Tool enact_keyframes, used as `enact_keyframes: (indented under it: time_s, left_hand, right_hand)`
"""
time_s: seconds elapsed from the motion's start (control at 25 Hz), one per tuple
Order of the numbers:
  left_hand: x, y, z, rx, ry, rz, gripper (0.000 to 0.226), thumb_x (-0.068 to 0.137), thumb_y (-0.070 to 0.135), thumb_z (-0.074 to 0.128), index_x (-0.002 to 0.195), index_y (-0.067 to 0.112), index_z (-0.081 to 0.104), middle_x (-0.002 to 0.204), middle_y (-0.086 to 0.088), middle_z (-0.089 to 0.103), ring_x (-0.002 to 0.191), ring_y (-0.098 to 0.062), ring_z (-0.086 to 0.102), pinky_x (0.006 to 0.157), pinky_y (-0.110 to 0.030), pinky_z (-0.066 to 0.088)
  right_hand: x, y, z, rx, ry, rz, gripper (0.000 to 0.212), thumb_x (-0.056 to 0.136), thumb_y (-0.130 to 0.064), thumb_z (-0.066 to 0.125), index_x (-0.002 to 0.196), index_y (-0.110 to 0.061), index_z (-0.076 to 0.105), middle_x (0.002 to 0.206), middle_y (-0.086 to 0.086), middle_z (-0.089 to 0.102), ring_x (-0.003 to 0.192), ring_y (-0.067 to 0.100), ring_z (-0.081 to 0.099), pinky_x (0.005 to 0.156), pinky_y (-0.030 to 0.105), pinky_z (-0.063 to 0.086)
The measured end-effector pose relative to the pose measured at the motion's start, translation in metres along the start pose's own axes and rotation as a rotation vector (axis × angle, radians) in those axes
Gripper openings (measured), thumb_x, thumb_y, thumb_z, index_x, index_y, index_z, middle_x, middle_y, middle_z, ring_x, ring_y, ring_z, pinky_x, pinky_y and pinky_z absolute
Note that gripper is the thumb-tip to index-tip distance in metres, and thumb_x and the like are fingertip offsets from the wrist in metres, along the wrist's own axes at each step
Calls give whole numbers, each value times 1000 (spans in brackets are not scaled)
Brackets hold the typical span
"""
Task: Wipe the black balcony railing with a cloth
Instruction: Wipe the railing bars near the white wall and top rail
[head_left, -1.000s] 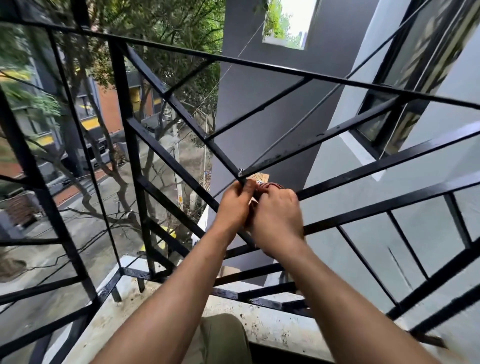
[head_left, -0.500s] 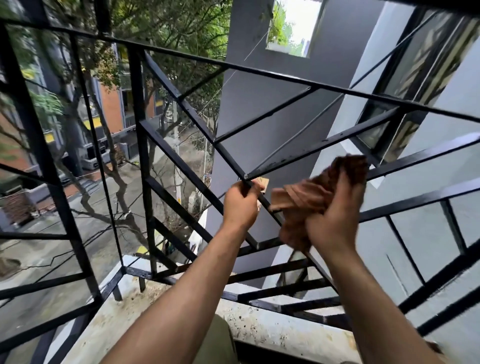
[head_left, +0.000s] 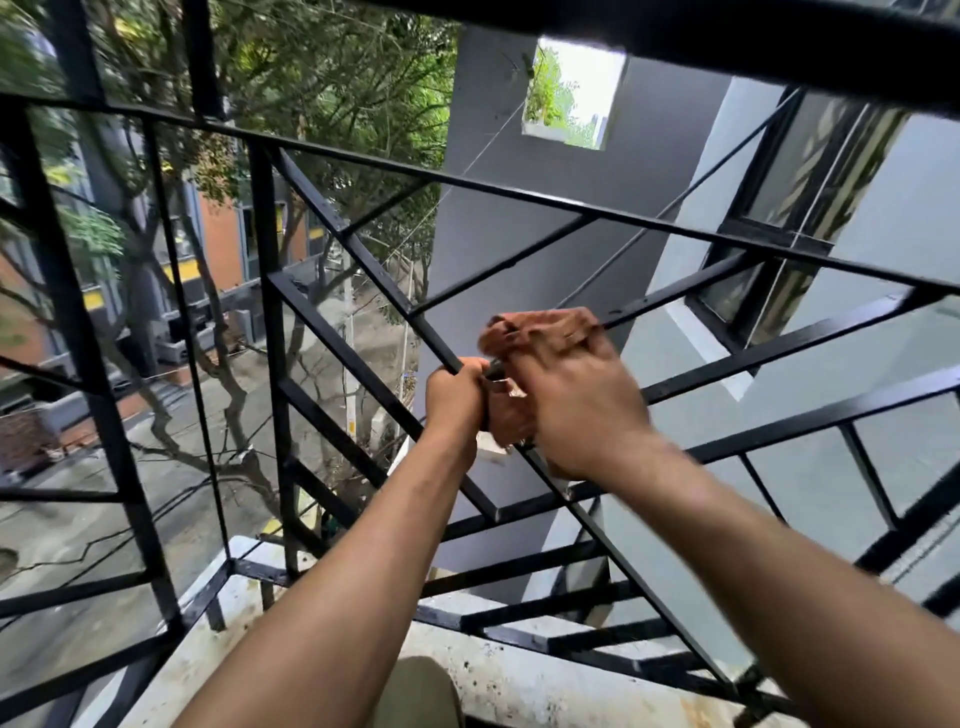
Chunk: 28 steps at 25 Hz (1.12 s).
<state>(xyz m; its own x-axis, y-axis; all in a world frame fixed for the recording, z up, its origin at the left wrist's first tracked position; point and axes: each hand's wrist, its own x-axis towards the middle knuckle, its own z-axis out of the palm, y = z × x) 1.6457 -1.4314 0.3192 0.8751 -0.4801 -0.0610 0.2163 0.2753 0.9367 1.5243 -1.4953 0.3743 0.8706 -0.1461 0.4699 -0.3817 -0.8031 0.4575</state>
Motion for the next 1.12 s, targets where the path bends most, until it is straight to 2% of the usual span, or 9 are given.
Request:
enact_keyframes:
  time_s: [0.2,0.36,0.48,0.6,0.68,0.8,0.92,1.0,1.12]
  left_hand:
    - [4,-3,-4,-24,-61,4,18,100,12,48,97,7,65,91,-17,77,78,-25,75,67,-29,53]
    - [5,-7,-3,-31,-68,69,21,100,10,49,89,10,68,80,-13,72,79,-29,67,61,-26,53]
    - [37,-22,-6,86,-104,48,19,100,29,49,90,15,58,85,-23,62,94,-47,64,76,-41,58]
    - [13,4,-30,129,-163,105,14,105,21,52,95,16,60,105,-14,72,102,-31,70,88,-43,57]
    - [4,9,-37,52,-204,101,10,105,15,50,100,13,57,112,-18,69,104,-33,71,91,-46,59]
    - [-9,14,-28,10,-139,-2,14,103,21,56,94,12,60,102,-21,69,93,-34,73,86,-46,60]
    - [-5,11,-47,-105,-150,-166,63,86,73,51,85,14,72,84,-12,63,66,-26,61,60,-35,49]
    - [2,11,-60,-138,-189,-201,90,82,88,28,93,13,77,81,-11,67,68,-25,61,57,-30,45]
    - [9,35,-70,-194,-140,-59,78,100,67,17,100,12,73,86,-8,76,88,-25,72,67,-28,57]
  right_hand:
    - [10,79,-59,-212,-65,564,37,89,-46,54,115,-21,63,110,10,69,102,33,64,102,41,40]
    - [55,-28,-33,-110,-317,201,32,86,-40,57,112,-22,66,115,2,70,108,26,67,98,43,49]
    - [49,-57,-24,37,-276,-77,35,84,-41,55,114,-26,64,118,-1,69,106,25,68,97,42,49]
    - [32,35,-60,-5,-315,59,57,75,-54,59,131,-40,56,120,-7,70,109,21,68,93,34,54]
    - [29,89,-80,-64,-352,306,46,78,-52,57,120,-34,60,113,-1,70,105,25,67,91,36,53]
    - [43,47,-62,-304,-371,316,48,82,-53,56,119,-23,61,117,7,67,108,30,64,97,46,45]
    - [49,-57,-21,-132,-428,166,39,98,-33,42,131,-17,55,131,14,59,121,38,55,106,59,34]
    - [60,-89,-6,119,-321,298,35,95,-29,45,125,-18,59,122,11,64,113,36,60,102,53,37]
    - [97,-106,-5,1197,-43,724,29,77,-34,60,104,-22,63,95,-2,65,98,30,66,95,46,49]
